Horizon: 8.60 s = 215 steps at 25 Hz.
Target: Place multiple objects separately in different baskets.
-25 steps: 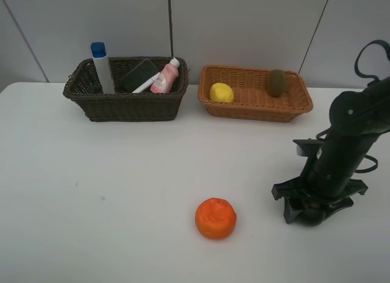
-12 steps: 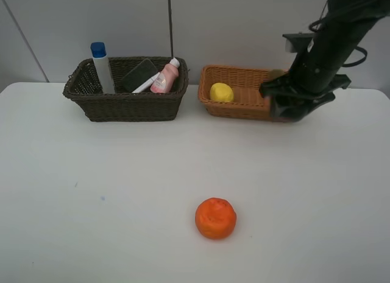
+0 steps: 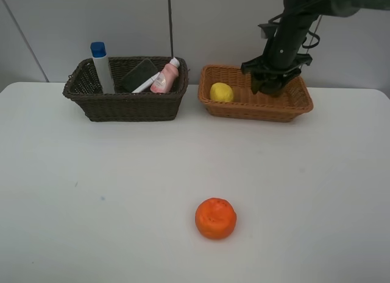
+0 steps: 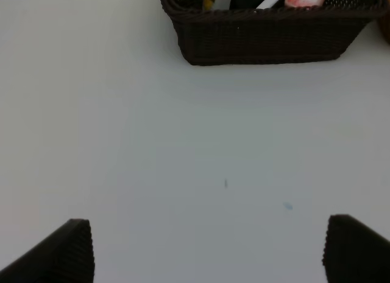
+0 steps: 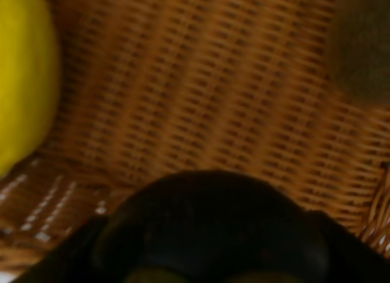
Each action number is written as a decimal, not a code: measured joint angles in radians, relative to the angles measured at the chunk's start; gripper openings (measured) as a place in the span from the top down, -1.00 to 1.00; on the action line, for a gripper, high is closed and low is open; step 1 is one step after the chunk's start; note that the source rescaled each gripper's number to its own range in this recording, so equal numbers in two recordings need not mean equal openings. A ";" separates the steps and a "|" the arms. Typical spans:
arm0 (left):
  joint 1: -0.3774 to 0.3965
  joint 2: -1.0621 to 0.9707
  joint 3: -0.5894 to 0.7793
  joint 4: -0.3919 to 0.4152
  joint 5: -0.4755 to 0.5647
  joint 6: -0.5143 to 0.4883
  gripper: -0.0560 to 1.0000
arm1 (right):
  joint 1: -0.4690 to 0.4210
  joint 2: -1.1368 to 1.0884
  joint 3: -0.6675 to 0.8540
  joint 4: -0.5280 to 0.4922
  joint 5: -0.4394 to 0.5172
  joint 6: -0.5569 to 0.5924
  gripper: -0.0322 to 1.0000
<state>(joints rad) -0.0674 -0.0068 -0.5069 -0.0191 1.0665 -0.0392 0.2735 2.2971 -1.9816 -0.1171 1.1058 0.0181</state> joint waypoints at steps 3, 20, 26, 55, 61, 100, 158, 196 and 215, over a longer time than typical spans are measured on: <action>0.000 0.000 0.000 0.000 0.000 0.000 -0.98 | -0.001 0.011 -0.006 -0.006 0.011 0.000 -0.87; 0.000 0.000 0.000 0.000 0.000 0.000 -0.98 | 0.056 -0.323 0.336 0.166 0.107 0.064 -0.98; 0.000 0.000 0.000 0.000 0.000 0.000 -0.98 | 0.240 -0.520 0.678 0.169 0.112 0.082 -0.98; 0.000 0.000 0.000 0.000 0.000 0.000 -0.98 | 0.629 -0.444 0.935 0.128 -0.258 0.111 -0.98; 0.000 0.000 0.000 0.000 0.000 0.000 -0.98 | 0.629 -0.407 0.935 0.128 -0.270 0.111 -0.98; 0.000 0.000 0.000 0.000 0.000 0.000 -0.98 | 0.629 -0.367 0.932 0.210 -0.308 0.002 -0.40; 0.000 0.000 0.000 0.000 0.000 0.000 -0.98 | -0.270 -1.401 1.078 0.132 -0.288 0.015 -0.99; 0.000 0.000 0.000 0.000 -0.001 0.000 -0.98 | -0.242 -2.301 1.459 0.101 -0.029 0.059 -1.00; 0.000 0.000 0.000 0.000 -0.001 0.000 -0.98 | -0.242 -2.301 1.459 0.101 -0.032 0.059 -1.00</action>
<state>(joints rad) -0.0674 -0.0068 -0.5069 -0.0191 1.0657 -0.0392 0.0316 -0.0036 -0.5229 -0.0161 1.0743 0.0766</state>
